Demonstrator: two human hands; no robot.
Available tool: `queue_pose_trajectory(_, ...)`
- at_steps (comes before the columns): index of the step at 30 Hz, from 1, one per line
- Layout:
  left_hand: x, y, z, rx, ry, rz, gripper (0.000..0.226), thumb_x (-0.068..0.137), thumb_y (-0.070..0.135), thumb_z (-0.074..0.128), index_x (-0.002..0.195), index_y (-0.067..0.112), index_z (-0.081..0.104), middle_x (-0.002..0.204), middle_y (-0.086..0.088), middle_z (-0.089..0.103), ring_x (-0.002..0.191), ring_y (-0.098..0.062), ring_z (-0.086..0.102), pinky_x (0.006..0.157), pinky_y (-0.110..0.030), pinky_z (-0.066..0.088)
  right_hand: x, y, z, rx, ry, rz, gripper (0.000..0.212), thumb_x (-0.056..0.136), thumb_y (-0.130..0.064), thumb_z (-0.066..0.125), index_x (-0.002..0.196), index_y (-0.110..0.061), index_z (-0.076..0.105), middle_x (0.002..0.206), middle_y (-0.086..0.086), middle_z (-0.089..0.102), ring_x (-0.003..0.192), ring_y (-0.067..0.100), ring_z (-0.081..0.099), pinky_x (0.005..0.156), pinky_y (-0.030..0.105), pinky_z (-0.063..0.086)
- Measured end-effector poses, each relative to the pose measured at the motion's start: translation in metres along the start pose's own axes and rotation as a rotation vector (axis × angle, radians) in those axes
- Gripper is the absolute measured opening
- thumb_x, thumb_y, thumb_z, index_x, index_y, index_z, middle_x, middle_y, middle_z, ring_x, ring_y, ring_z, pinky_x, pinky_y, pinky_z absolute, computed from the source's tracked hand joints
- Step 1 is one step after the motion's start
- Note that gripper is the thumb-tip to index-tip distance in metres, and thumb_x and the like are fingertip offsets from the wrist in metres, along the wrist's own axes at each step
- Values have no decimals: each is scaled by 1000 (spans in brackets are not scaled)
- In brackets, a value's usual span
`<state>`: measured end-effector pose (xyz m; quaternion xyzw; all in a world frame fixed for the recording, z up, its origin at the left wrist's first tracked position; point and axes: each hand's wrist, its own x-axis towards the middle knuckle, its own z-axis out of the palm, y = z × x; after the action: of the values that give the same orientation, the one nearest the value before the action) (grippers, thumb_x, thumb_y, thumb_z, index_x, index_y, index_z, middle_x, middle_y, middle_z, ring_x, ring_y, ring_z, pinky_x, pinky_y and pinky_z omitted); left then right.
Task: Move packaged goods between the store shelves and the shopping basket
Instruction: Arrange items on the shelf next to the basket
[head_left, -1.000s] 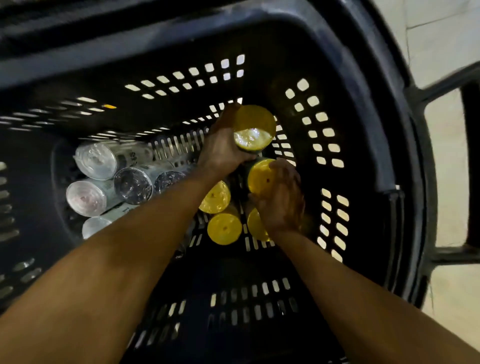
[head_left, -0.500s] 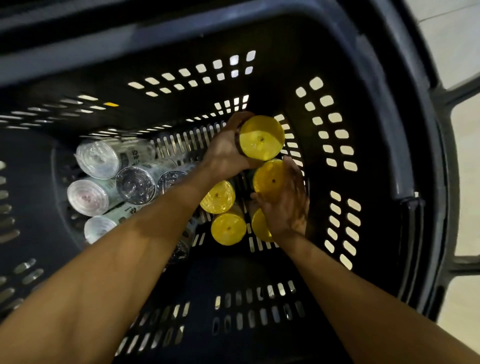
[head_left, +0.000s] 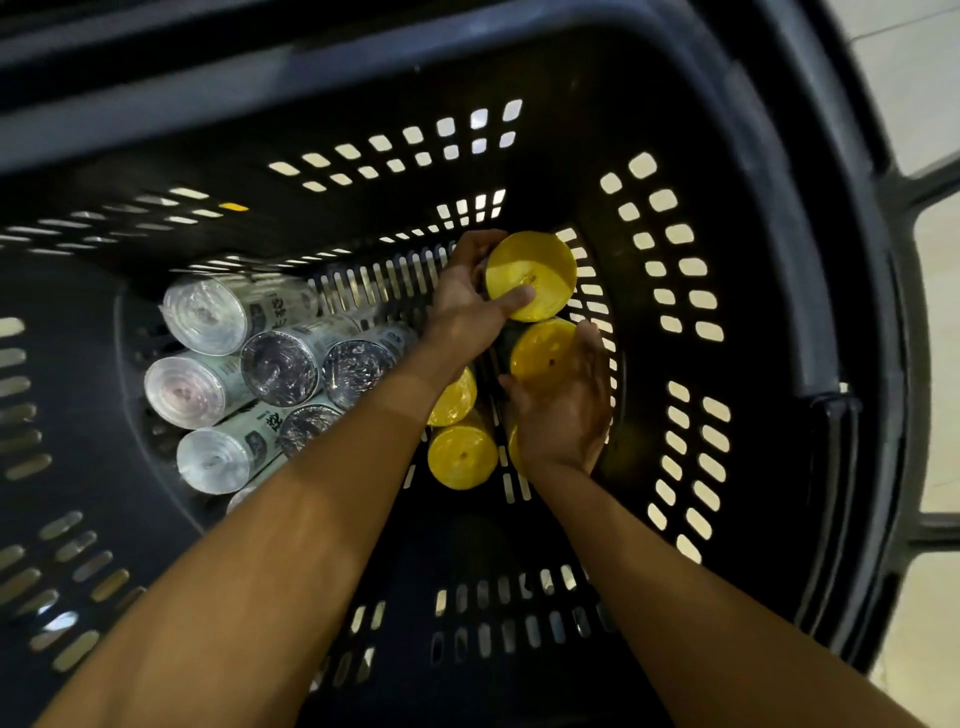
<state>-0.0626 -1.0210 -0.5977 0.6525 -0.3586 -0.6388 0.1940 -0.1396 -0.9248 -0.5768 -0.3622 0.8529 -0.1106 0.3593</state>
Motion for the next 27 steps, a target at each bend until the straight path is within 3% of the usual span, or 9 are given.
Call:
queue_pose_trajectory(4, -6, 12, -8, 332, -62, 16, 61, 85, 16, 69, 138, 20, 38, 127, 1, 50, 118, -21, 50, 98, -40, 47, -3, -11, -19, -159, -149, 4, 81, 90, -41, 56, 151, -21, 7, 159, -4, 3, 146, 12, 3, 118, 29, 9)
queue_pose_trajectory(6, -23, 25, -12, 485, 14, -13, 60, 88, 23, 65, 141, 21, 37, 137, -4, 49, 126, -24, 46, 103, -35, 40, -10, -20, -36, -176, -156, -51, 70, 94, -41, 49, 151, -19, 14, 159, -1, 11, 146, 15, 8, 119, 34, 13)
queue_pose_trajectory(11, -98, 73, -30, 608, 55, 10, 43, 94, 26, 56, 135, 19, 47, 129, -7, 58, 118, -25, 53, 92, -29, 41, -37, -53, -97, -204, -188, -224, 53, 94, -35, 47, 140, -8, 40, 141, 13, 45, 130, 28, 41, 106, 39, 36)
queue_pose_trajectory(14, -145, 107, -45, 708, 23, 52, 37, 94, 31, 54, 131, 24, 51, 127, -5, 59, 114, -25, 56, 89, -31, 43, -55, -81, -147, -295, -278, -293, 49, 96, -36, 45, 137, -12, 42, 136, 9, 48, 124, 25, 45, 98, 37, 39)
queue_pose_trajectory(18, -209, 155, -65, 873, 4, 109, 43, 94, 40, 50, 136, 29, 46, 135, -1, 54, 119, -22, 53, 92, -33, 43, -83, -119, -214, -376, -356, -425, 51, 97, -36, 45, 141, -13, 36, 139, 8, 46, 127, 25, 43, 99, 33, 36)
queue_pose_trajectory(22, -277, 196, -81, 876, 36, 29, 43, 95, 42, 47, 136, 28, 42, 137, 0, 51, 122, -22, 50, 98, -34, 42, -118, -152, -272, -449, -409, -542, 56, 97, -42, 39, 146, -18, 26, 142, 6, 42, 127, 24, 42, 100, 34, 38)
queue_pose_trajectory(27, -370, 232, -91, 803, 210, 34, 43, 96, 41, 48, 135, 24, 45, 133, 0, 54, 120, -23, 52, 93, -35, 44, -167, -187, -333, -566, -435, -769, 55, 99, -45, 33, 146, -17, 26, 145, 5, 39, 129, 24, 41, 101, 35, 38)
